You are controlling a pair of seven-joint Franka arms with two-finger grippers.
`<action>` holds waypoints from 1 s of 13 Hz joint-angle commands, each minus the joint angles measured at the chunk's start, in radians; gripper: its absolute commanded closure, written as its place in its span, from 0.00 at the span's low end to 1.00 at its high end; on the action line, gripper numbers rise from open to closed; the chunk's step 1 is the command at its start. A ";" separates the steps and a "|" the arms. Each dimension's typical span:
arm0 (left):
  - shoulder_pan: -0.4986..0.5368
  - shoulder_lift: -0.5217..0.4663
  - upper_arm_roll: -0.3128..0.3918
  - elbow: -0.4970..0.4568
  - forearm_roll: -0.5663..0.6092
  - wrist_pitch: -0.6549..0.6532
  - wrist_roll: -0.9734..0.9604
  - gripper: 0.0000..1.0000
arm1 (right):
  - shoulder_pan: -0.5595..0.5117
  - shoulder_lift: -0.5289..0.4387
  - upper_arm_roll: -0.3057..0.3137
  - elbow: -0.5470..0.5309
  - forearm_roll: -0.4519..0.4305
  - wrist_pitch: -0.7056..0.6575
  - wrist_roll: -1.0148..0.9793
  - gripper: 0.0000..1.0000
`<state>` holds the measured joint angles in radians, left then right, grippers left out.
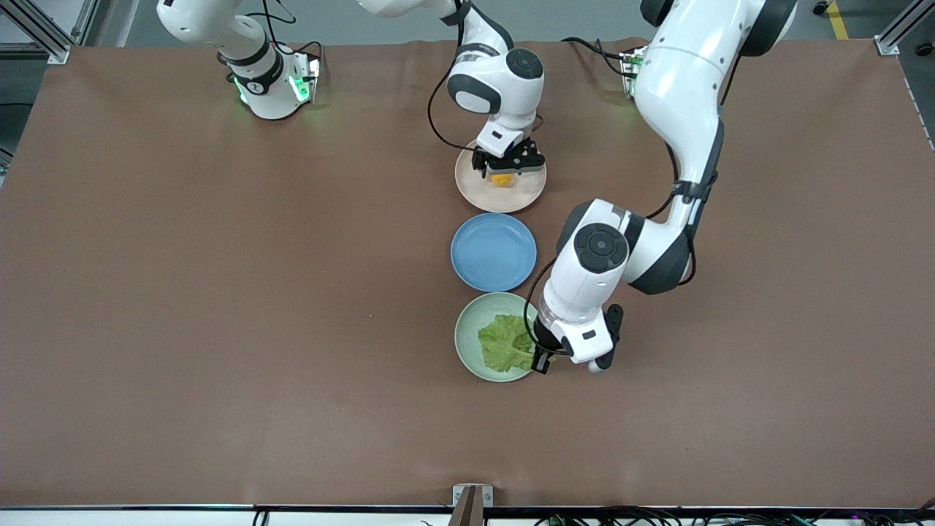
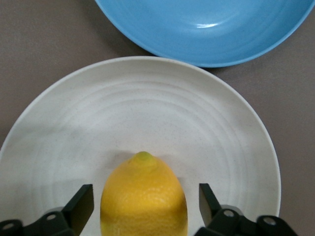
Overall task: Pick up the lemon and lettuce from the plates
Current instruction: 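Lift the lettuce with the left gripper while the right gripper grasps the lemon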
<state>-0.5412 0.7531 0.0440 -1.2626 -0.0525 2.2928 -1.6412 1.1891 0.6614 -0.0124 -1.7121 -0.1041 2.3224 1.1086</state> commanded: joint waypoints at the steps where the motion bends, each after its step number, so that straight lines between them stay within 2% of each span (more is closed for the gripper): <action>1: 0.131 -0.176 -0.109 -0.114 -0.032 -0.123 0.117 1.00 | 0.017 -0.002 -0.004 -0.011 -0.026 -0.005 0.031 0.28; 3: 0.277 -0.291 -0.218 -0.251 -0.047 -0.156 0.210 1.00 | 0.017 -0.006 -0.004 -0.011 -0.026 -0.008 0.036 0.48; 4: 0.352 -0.351 -0.261 -0.338 -0.047 -0.157 0.254 1.00 | 0.008 -0.014 -0.006 -0.006 -0.026 -0.020 0.016 0.63; 6: 0.459 -0.447 -0.308 -0.508 -0.047 -0.156 0.357 1.00 | -0.037 -0.058 -0.006 0.012 -0.013 -0.093 -0.054 0.90; 7: 0.495 -0.486 -0.309 -0.585 -0.047 -0.156 0.403 1.00 | -0.067 -0.097 -0.003 0.017 0.006 -0.133 -0.102 0.99; 10: 0.602 -0.534 -0.309 -0.733 -0.041 -0.148 0.556 1.00 | -0.188 -0.238 -0.009 0.023 0.124 -0.263 -0.292 1.00; 13: 0.691 -0.522 -0.308 -0.803 -0.027 -0.115 0.716 1.00 | -0.380 -0.328 -0.012 0.014 0.136 -0.345 -0.319 1.00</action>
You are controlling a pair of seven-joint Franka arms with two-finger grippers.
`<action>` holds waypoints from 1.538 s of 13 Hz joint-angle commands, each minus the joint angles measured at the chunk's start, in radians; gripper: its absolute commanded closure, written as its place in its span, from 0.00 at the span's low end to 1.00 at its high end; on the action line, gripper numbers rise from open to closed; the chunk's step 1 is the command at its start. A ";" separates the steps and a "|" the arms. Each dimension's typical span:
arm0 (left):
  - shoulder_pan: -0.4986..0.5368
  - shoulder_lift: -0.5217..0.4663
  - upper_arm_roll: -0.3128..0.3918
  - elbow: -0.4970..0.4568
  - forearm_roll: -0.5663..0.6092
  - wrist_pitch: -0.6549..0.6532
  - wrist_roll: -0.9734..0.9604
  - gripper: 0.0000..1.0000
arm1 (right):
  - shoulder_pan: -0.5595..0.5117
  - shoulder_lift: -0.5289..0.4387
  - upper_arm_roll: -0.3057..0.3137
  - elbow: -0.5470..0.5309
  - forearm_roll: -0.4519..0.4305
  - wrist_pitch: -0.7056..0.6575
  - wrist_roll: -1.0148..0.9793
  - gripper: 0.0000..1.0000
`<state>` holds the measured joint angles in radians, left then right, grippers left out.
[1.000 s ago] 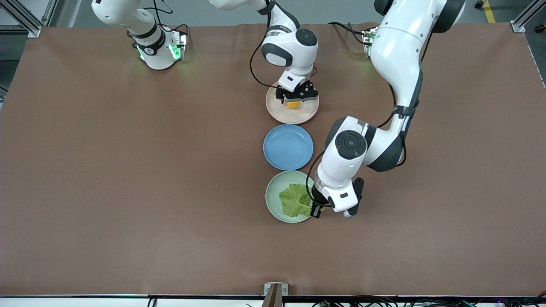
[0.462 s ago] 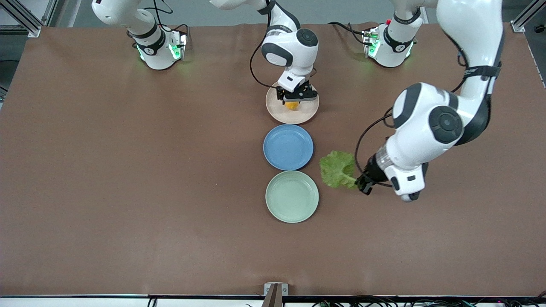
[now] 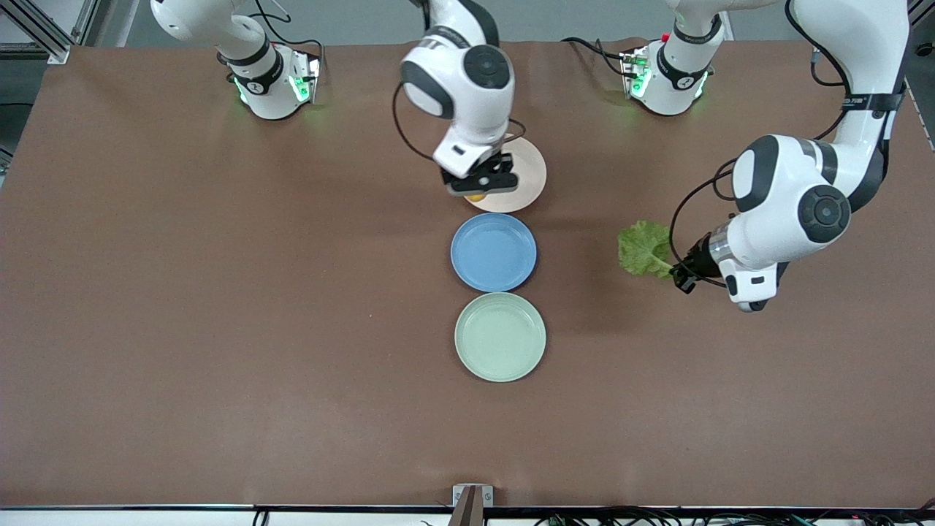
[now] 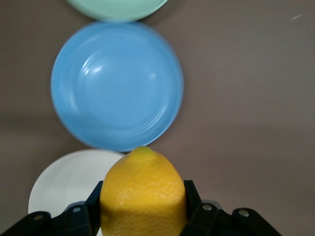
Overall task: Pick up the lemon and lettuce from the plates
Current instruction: 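Carry the lettuce and lemon away from the plates with both grippers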
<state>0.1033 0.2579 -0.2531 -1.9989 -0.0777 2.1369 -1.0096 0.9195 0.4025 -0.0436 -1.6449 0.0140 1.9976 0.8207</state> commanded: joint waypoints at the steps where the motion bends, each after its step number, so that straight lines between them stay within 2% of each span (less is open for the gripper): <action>1: 0.070 -0.020 -0.011 -0.087 0.002 0.072 0.132 1.00 | -0.181 -0.086 0.019 -0.056 0.018 -0.026 -0.087 1.00; 3: 0.104 0.019 -0.009 -0.101 0.006 0.121 0.228 1.00 | -0.317 -0.125 0.019 -0.111 0.020 -0.019 -0.234 1.00; 7: 0.144 0.124 -0.011 -0.098 0.130 0.245 0.328 1.00 | -0.551 -0.146 0.019 -0.183 0.018 0.032 -0.430 1.00; 10: 0.148 0.165 -0.011 -0.098 0.142 0.282 0.347 0.99 | -0.724 -0.157 0.019 -0.317 0.018 0.165 -0.607 1.00; 12: 0.148 0.185 -0.011 -0.093 0.142 0.310 0.350 0.95 | -0.793 -0.154 0.019 -0.412 0.018 0.252 -0.684 1.00; 13: 0.148 0.187 -0.011 -0.093 0.142 0.322 0.350 0.87 | -0.816 -0.153 0.019 -0.439 0.018 0.265 -0.702 1.00; 14: 0.148 0.178 -0.011 -0.095 0.142 0.318 0.350 0.57 | -0.827 -0.151 0.019 -0.470 0.018 0.276 -0.724 1.00; 15: 0.148 0.166 -0.011 -0.095 0.142 0.311 0.358 0.18 | -0.850 -0.149 0.021 -0.508 0.018 0.314 -0.747 1.00; 16: 0.148 0.150 -0.012 -0.093 0.142 0.310 0.376 0.07 | -0.860 -0.146 0.021 -0.550 0.020 0.357 -0.777 1.00; 17: 0.147 0.130 -0.012 -0.093 0.142 0.304 0.376 0.01 | -0.860 -0.142 0.021 -0.585 0.020 0.404 -0.787 1.00; 20: 0.144 0.043 -0.023 -0.084 0.142 0.180 0.397 0.01 | -0.838 -0.123 0.025 -0.642 0.020 0.501 -0.805 1.00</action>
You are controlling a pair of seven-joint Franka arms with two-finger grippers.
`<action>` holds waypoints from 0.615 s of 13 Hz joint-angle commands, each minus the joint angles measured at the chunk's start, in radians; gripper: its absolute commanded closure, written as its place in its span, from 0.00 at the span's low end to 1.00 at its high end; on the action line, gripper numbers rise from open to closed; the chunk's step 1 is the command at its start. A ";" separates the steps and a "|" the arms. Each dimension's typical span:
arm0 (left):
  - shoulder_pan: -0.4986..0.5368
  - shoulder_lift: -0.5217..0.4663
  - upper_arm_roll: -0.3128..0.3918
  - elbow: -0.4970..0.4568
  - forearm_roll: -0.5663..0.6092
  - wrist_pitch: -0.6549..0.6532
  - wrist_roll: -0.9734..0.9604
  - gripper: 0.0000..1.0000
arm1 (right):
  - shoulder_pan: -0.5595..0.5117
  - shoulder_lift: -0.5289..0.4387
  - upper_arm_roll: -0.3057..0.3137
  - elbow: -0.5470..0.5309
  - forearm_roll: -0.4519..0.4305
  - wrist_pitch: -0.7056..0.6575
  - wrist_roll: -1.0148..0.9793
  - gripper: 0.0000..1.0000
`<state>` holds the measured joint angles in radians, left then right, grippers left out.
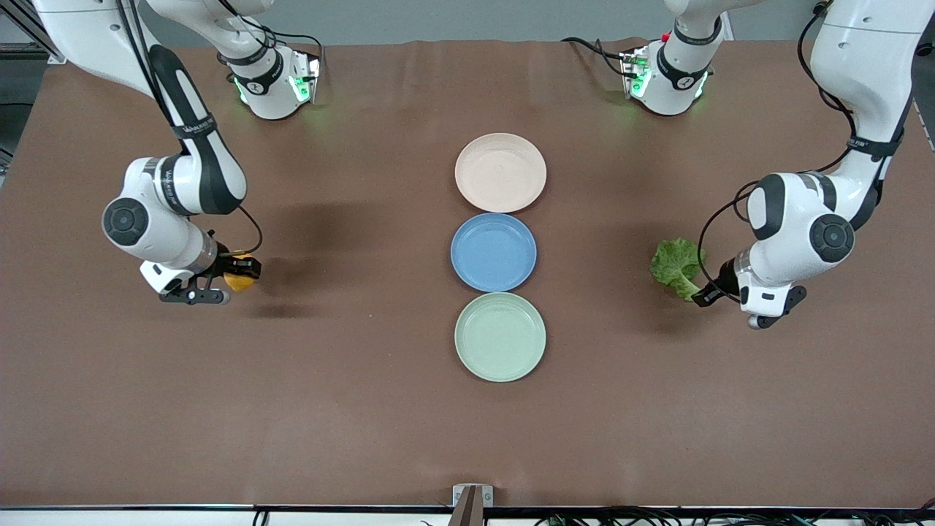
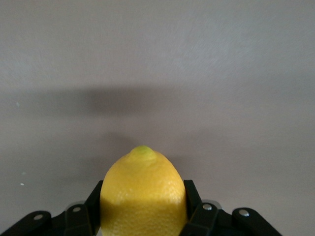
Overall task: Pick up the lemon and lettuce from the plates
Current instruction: 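Carry the lettuce and lemon away from the plates with both grippers, then release the lettuce on the table while the right gripper lowers the lemon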
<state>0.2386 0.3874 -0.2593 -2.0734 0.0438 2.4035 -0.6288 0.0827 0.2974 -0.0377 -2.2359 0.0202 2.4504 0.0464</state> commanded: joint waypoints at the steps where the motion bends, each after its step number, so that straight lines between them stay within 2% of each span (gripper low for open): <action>1: 0.010 -0.129 -0.026 -0.008 0.021 -0.142 0.041 0.01 | 0.005 0.000 0.019 -0.053 0.014 0.067 -0.063 1.00; 3: 0.011 -0.208 -0.029 -0.004 0.007 -0.234 0.119 0.01 | 0.005 0.032 0.021 -0.051 0.014 0.093 -0.114 1.00; 6: 0.021 -0.275 -0.020 0.036 -0.030 -0.367 0.233 0.01 | 0.005 0.058 0.022 -0.056 0.015 0.117 -0.132 0.99; 8: 0.073 -0.300 -0.024 0.084 -0.053 -0.470 0.328 0.01 | 0.006 0.069 0.022 -0.060 0.015 0.125 -0.132 0.99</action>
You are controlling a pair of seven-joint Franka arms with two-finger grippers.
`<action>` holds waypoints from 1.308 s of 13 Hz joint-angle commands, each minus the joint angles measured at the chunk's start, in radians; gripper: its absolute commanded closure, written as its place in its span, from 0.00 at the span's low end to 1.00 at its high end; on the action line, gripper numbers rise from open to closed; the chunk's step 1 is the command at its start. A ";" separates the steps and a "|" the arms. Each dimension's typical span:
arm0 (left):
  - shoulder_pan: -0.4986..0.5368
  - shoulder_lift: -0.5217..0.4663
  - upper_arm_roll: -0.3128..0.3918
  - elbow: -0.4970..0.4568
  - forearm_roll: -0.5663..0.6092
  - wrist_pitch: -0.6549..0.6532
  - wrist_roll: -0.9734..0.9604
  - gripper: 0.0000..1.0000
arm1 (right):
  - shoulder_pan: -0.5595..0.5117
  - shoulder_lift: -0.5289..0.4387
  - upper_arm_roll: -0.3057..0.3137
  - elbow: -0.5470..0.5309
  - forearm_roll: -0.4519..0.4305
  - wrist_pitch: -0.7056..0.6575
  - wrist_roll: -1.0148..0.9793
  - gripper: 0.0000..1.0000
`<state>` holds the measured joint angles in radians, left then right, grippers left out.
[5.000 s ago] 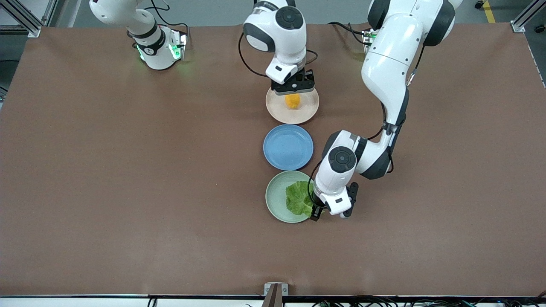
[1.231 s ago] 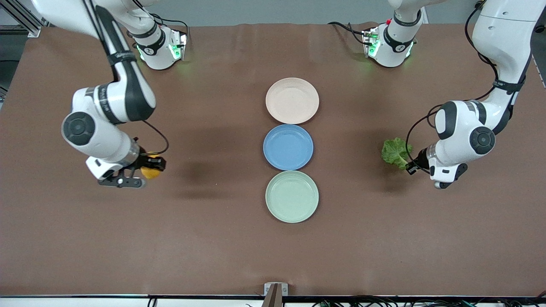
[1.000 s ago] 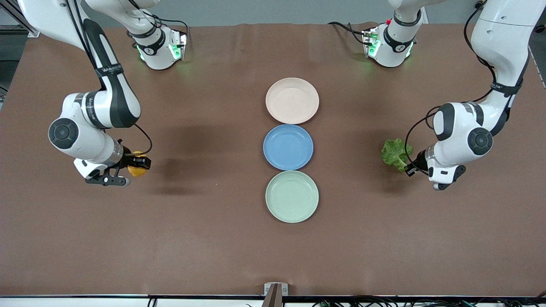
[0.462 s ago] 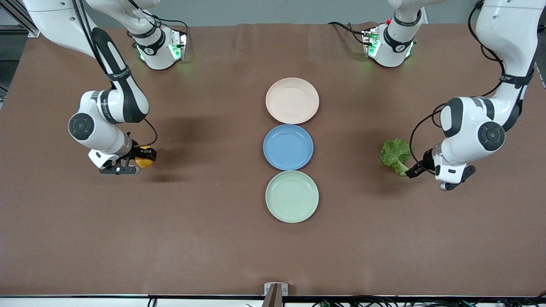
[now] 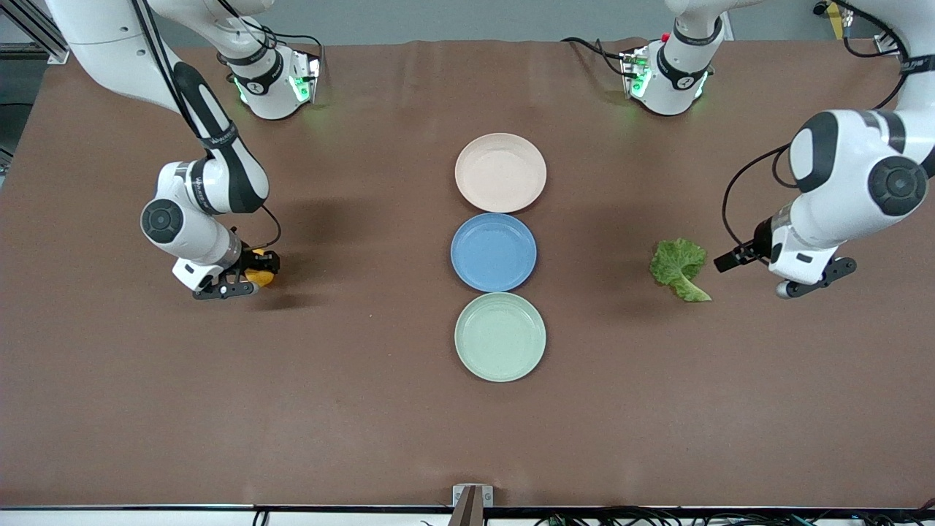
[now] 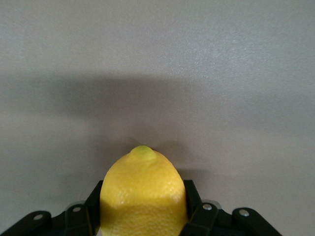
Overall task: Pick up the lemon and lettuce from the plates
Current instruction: 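Release the lettuce on the table while the right gripper lowers the lemon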
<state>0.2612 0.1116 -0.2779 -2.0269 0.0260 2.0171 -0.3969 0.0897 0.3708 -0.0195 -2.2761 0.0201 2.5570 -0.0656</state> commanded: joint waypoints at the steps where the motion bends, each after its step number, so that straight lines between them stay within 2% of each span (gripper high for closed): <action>1: 0.062 -0.044 -0.003 0.063 -0.053 -0.140 0.152 0.01 | -0.001 -0.004 0.004 -0.020 0.015 0.017 -0.020 0.99; 4: 0.114 -0.116 -0.001 0.126 -0.106 -0.269 0.298 0.01 | 0.005 -0.004 0.004 -0.020 0.015 0.008 -0.019 0.98; 6: 0.130 -0.144 0.002 0.206 -0.109 -0.357 0.314 0.01 | 0.007 -0.004 0.004 -0.020 0.015 -0.001 -0.014 0.91; 7: 0.131 -0.145 0.003 0.268 -0.107 -0.415 0.314 0.01 | 0.007 -0.004 0.004 -0.013 0.015 -0.026 -0.016 0.70; 8: 0.131 -0.142 0.002 0.333 -0.106 -0.463 0.313 0.01 | 0.007 -0.007 0.004 -0.002 0.015 -0.050 -0.017 0.02; 9: 0.130 -0.142 0.000 0.370 -0.103 -0.475 0.306 0.01 | 0.007 -0.013 0.004 0.018 0.015 -0.078 -0.016 0.00; 11: 0.125 -0.130 -0.009 0.443 -0.095 -0.477 0.299 0.01 | 0.007 -0.029 0.003 0.123 0.015 -0.228 -0.011 0.00; 14: 0.121 -0.118 -0.011 0.459 -0.100 -0.477 0.297 0.00 | 0.002 -0.033 -0.002 0.362 0.012 -0.533 -0.010 0.00; 17: 0.116 -0.113 -0.012 0.471 -0.101 -0.477 0.309 0.00 | -0.004 -0.036 -0.008 0.539 0.001 -0.726 0.001 0.00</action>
<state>0.3801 -0.0197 -0.2856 -1.5945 -0.0672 1.5633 -0.0993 0.0932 0.3300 -0.0253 -1.8230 0.0201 1.9187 -0.0681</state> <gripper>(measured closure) 0.000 0.000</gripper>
